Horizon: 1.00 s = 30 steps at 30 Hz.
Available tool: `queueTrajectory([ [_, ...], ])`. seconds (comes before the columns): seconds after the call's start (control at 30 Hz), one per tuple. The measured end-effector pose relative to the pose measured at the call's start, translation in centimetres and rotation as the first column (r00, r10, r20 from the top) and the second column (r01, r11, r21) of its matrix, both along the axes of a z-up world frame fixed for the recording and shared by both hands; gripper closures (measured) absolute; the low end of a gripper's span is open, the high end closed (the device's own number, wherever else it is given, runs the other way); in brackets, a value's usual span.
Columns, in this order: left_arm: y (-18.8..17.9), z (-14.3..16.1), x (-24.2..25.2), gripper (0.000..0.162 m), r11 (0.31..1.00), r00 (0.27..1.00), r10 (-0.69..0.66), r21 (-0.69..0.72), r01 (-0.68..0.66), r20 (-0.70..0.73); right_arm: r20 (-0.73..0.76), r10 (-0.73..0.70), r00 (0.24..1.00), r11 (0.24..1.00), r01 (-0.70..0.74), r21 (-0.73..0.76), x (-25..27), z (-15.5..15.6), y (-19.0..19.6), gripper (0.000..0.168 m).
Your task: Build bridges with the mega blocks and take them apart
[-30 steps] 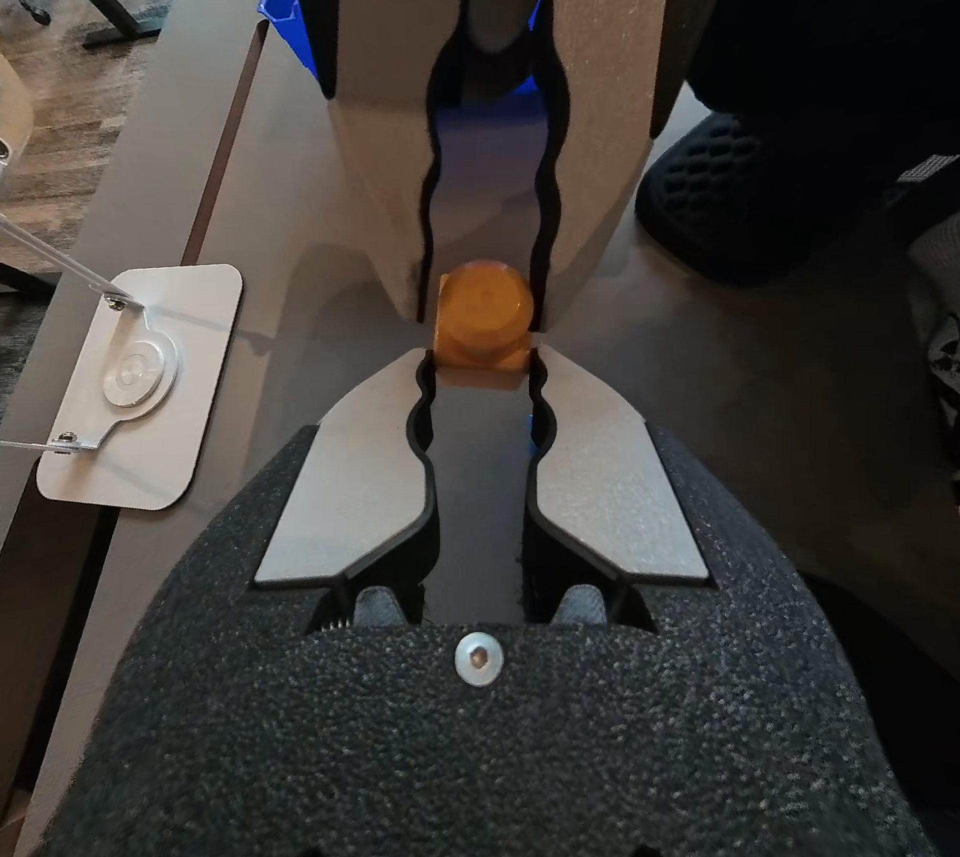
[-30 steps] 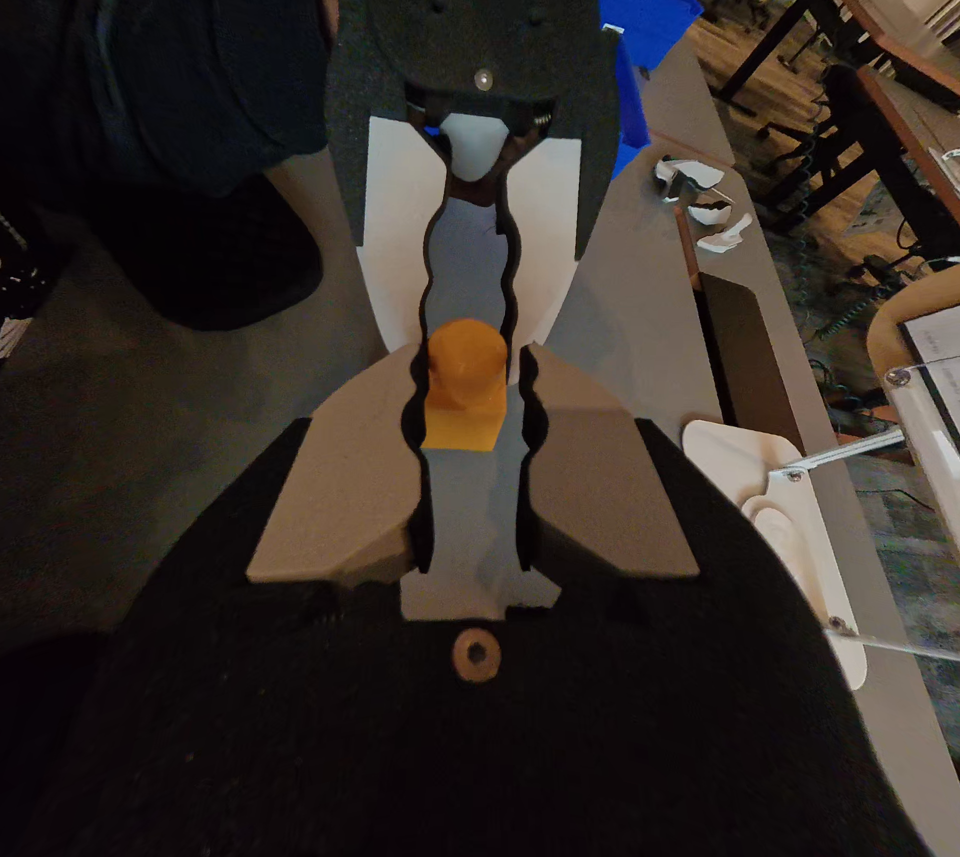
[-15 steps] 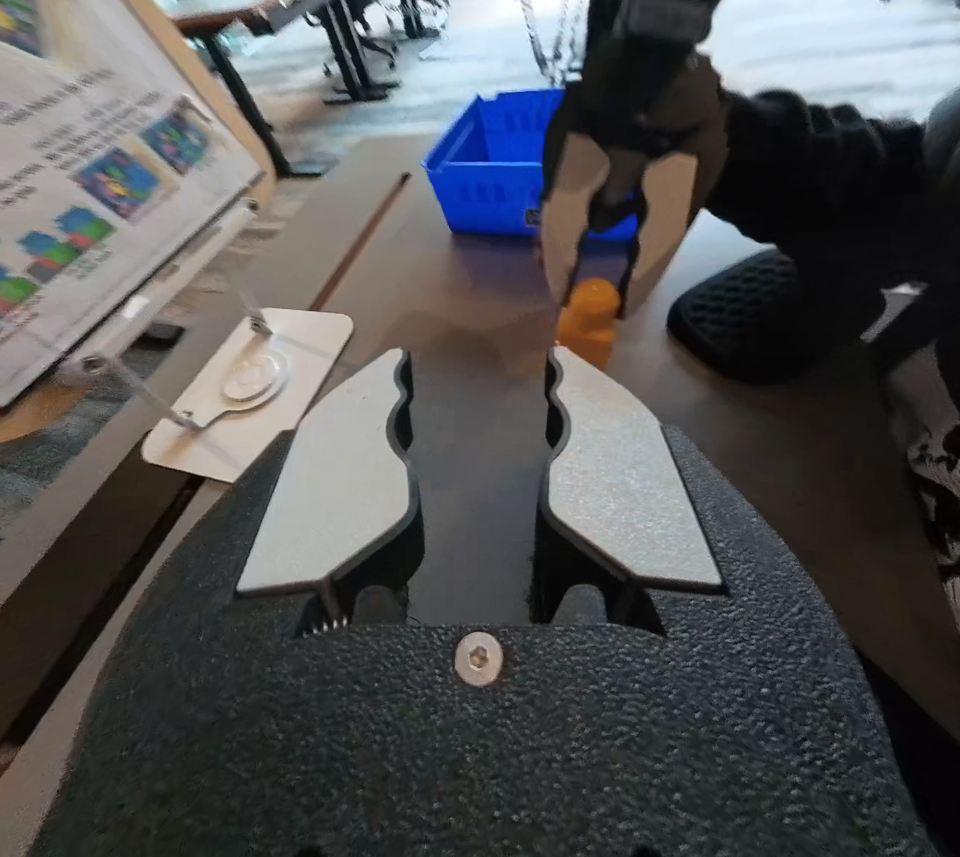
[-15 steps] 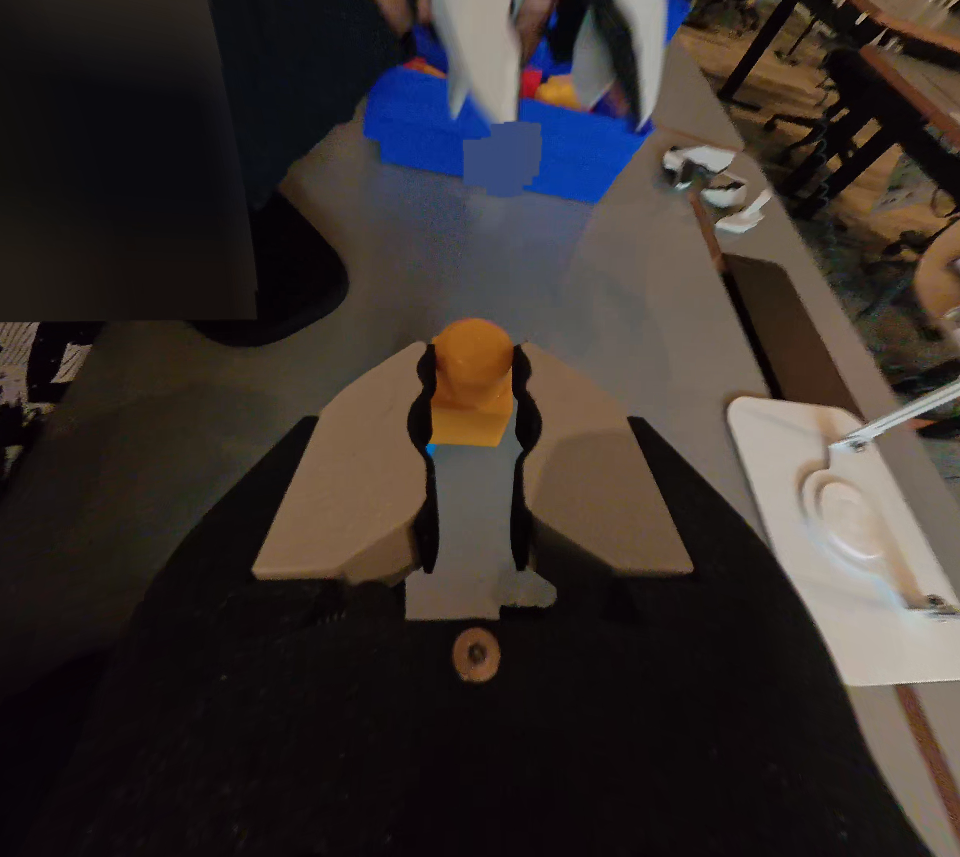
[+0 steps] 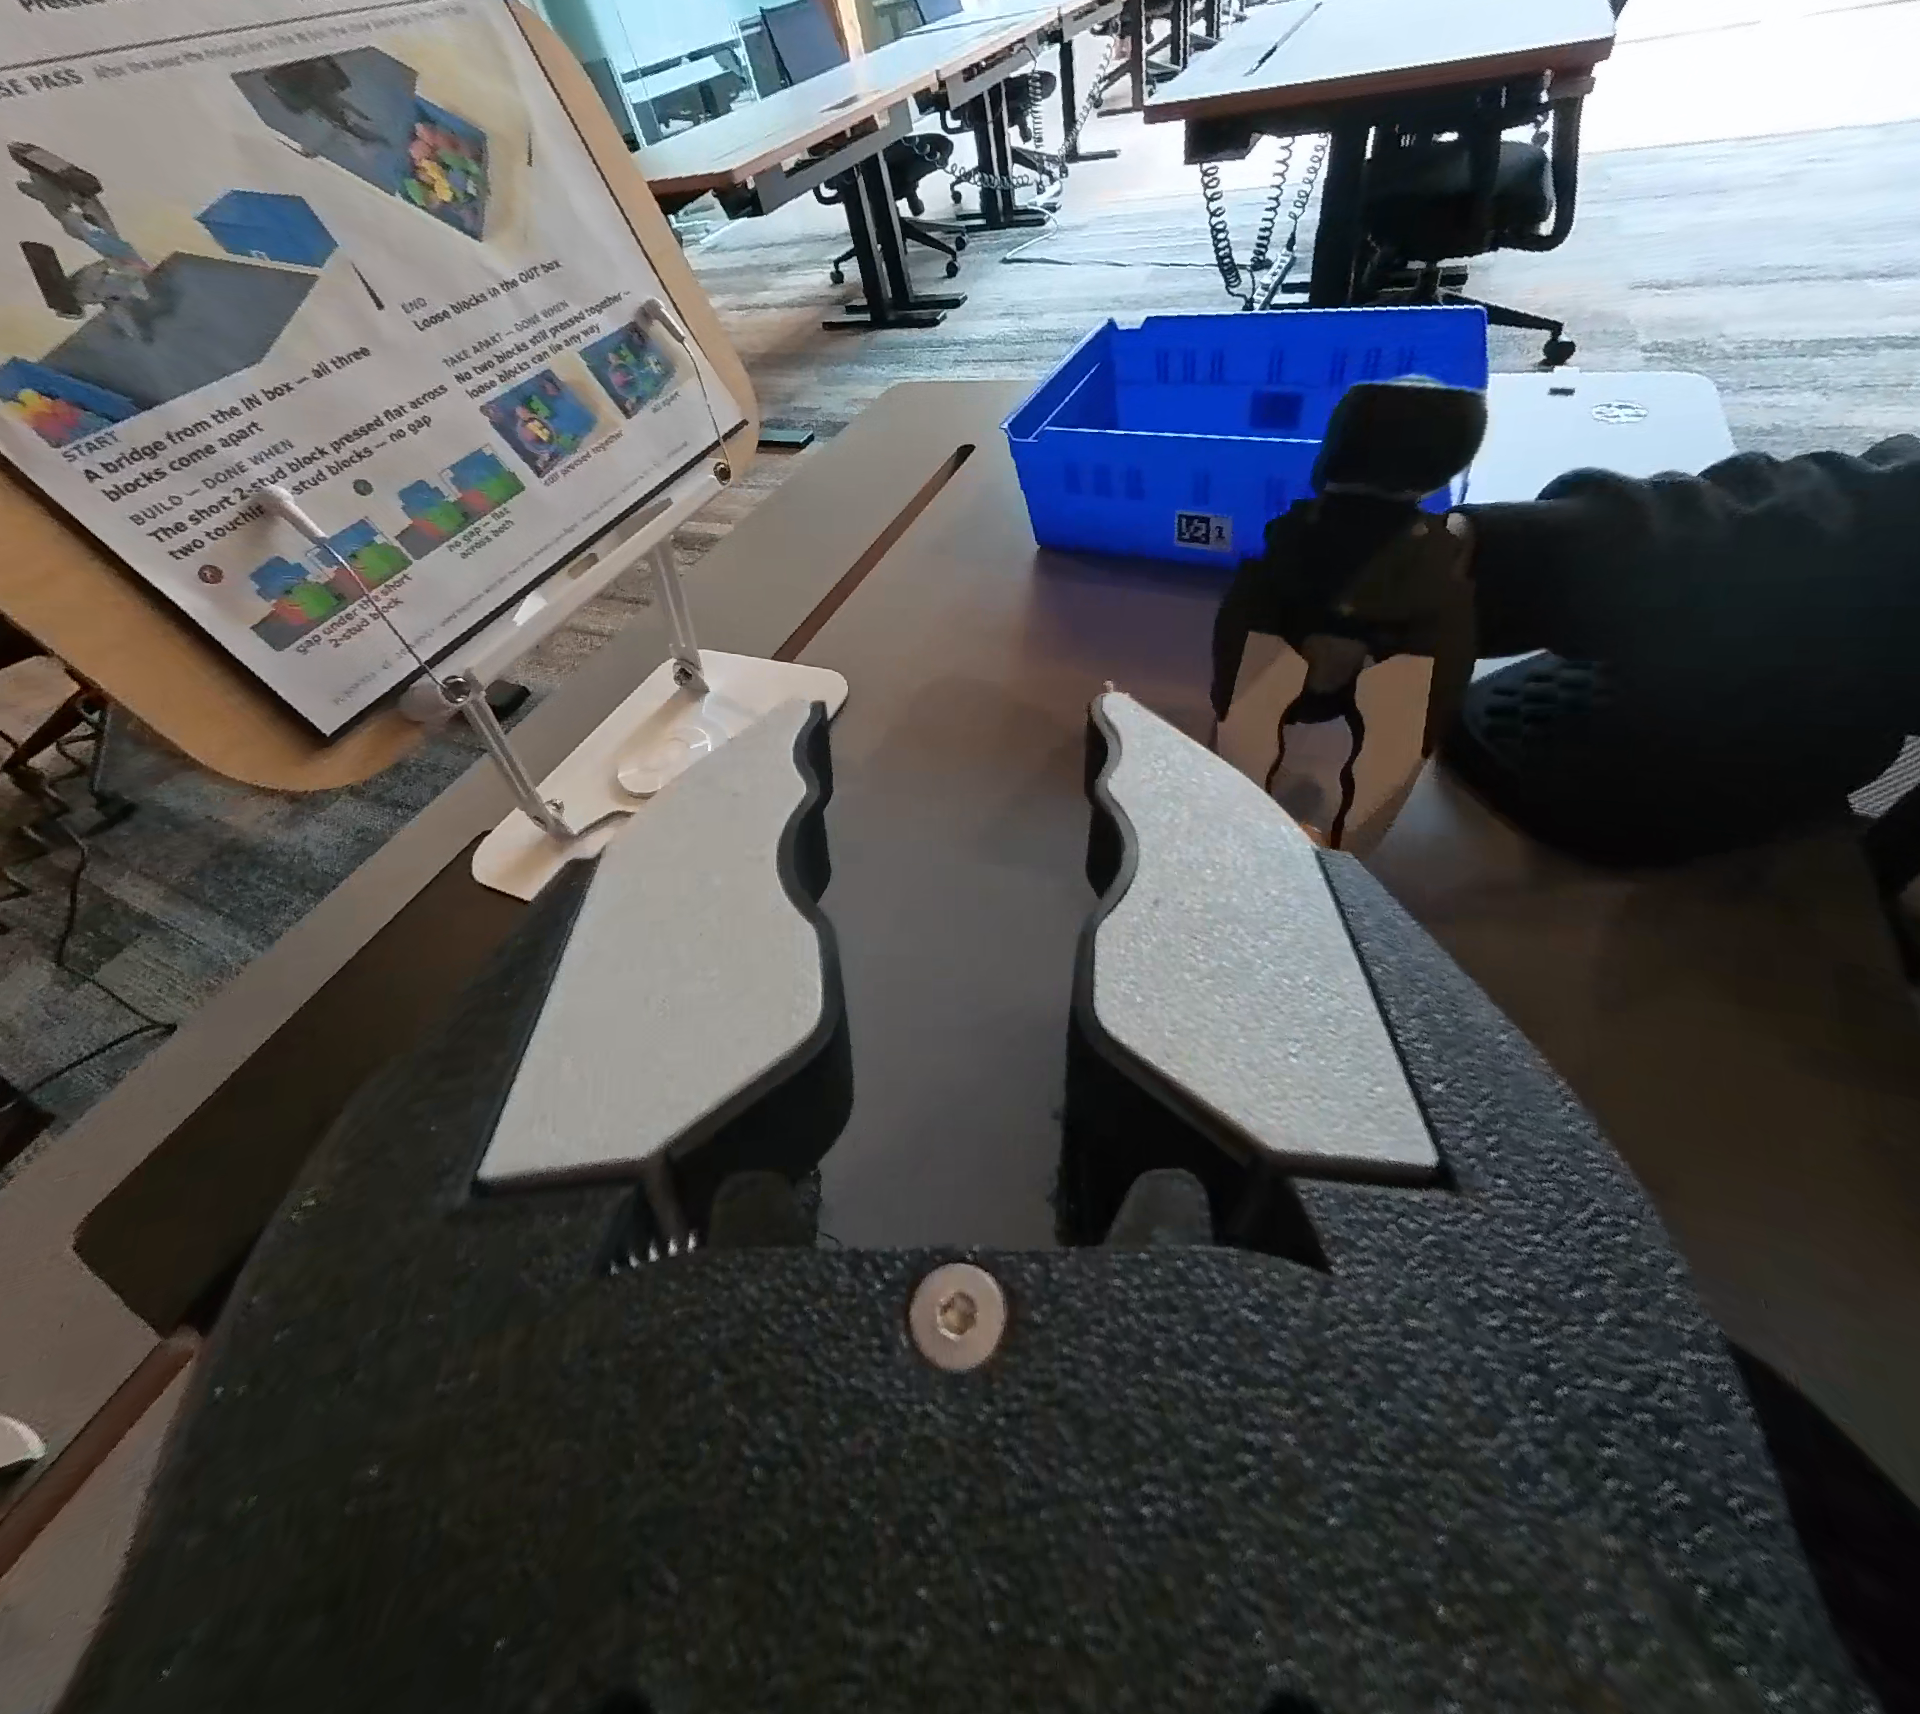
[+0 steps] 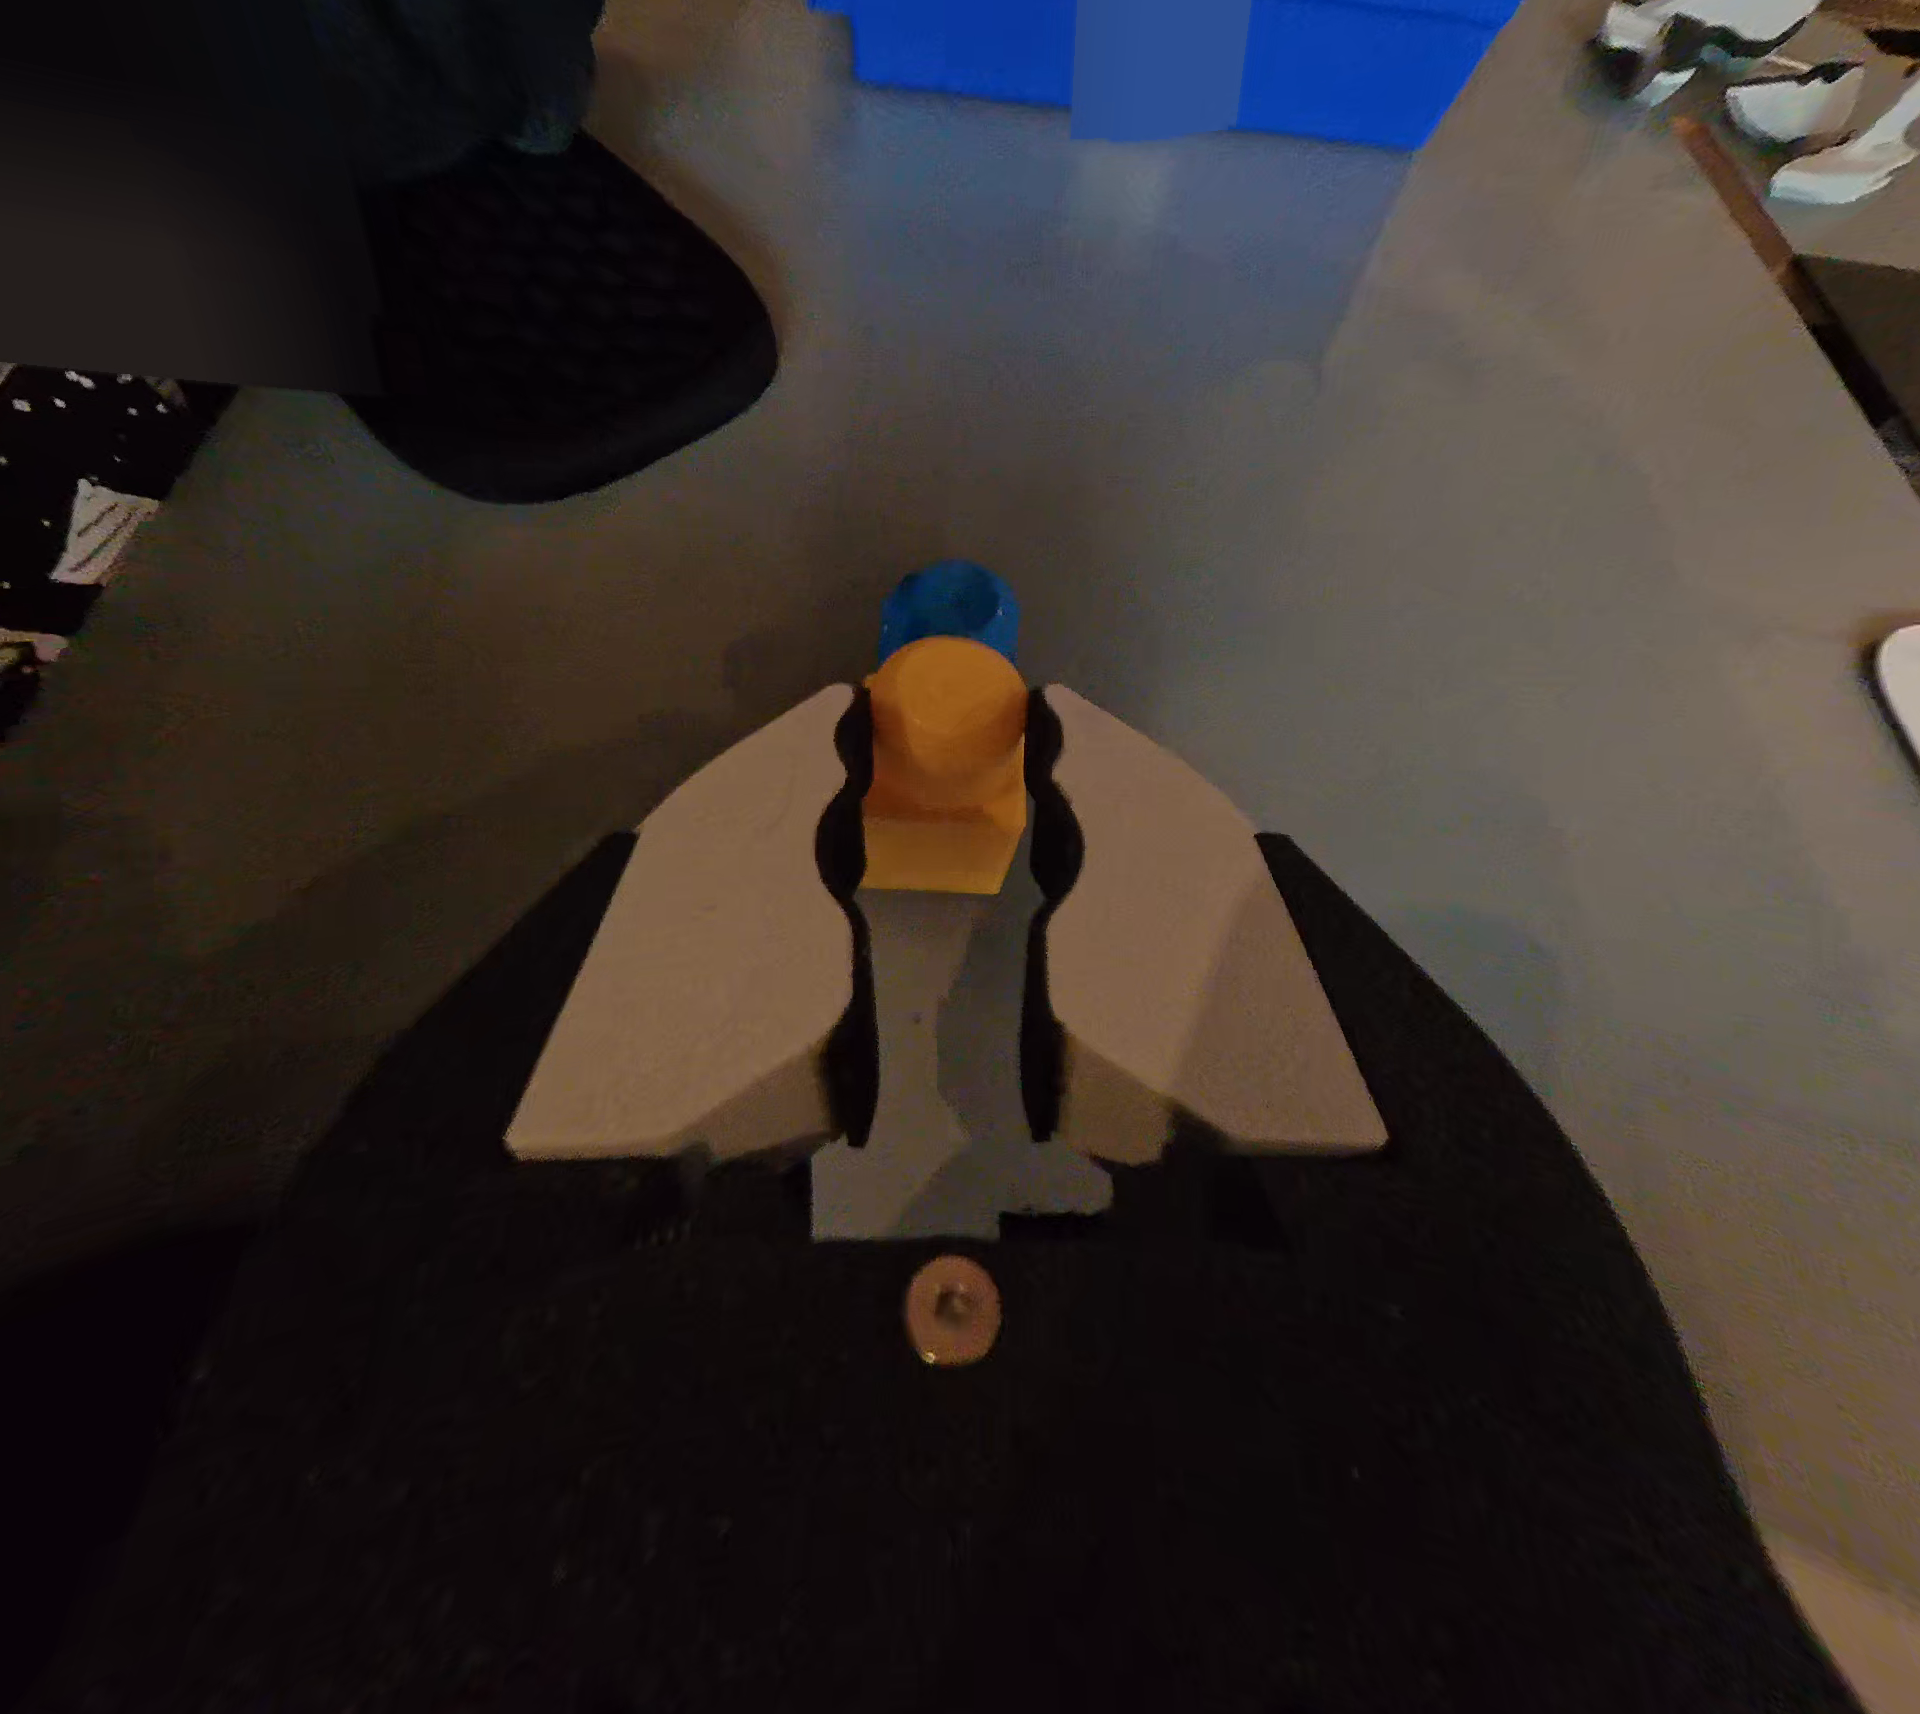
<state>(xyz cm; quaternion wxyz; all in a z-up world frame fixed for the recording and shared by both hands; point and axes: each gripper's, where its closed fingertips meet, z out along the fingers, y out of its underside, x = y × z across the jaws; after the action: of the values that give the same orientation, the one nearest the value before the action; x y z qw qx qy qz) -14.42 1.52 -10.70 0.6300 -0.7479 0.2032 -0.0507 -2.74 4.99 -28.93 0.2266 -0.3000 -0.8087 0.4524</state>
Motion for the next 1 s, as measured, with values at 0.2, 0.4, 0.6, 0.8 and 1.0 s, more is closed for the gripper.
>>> queueTrajectory([
  [0.2,0.1,-0.2,0.0,0.116,1.0,1.0,0.006,-0.007,-0.006,-0.019,0.011,0.002,1.0,1.0,-0.002,0.01,-0.1,-0.9,0.1,0.141],
  [0.4,0.2,-0.4,0.0,0.117,1.0,1.0,0.004,-0.012,-0.004,-0.03,0.015,0.011,1.0,1.0,-0.011,0.005,-0.2,-1.4,0.0,0.141],
  [0.6,0.3,-0.5,-0.2,0.118,1.0,0.999,0.014,-0.017,-0.014,-0.036,0.021,0.014,1.0,1.0,-0.014,-0.006,-0.3,-1.7,0.0,0.141],
  [0.8,0.3,-0.7,-0.3,0.118,1.0,0.999,0.02,-0.023,-0.021,-0.047,0.022,0.013,1.0,1.0,-0.013,-0.013,-0.4,-1.8,0.1,0.141],
  [1.0,0.3,-0.7,-0.4,0.118,0.999,0.999,0.023,-0.024,-0.024,-0.048,0.014,0.013,1.0,1.0,-0.012,-0.014,-0.5,-1.9,0.0,0.141],
])
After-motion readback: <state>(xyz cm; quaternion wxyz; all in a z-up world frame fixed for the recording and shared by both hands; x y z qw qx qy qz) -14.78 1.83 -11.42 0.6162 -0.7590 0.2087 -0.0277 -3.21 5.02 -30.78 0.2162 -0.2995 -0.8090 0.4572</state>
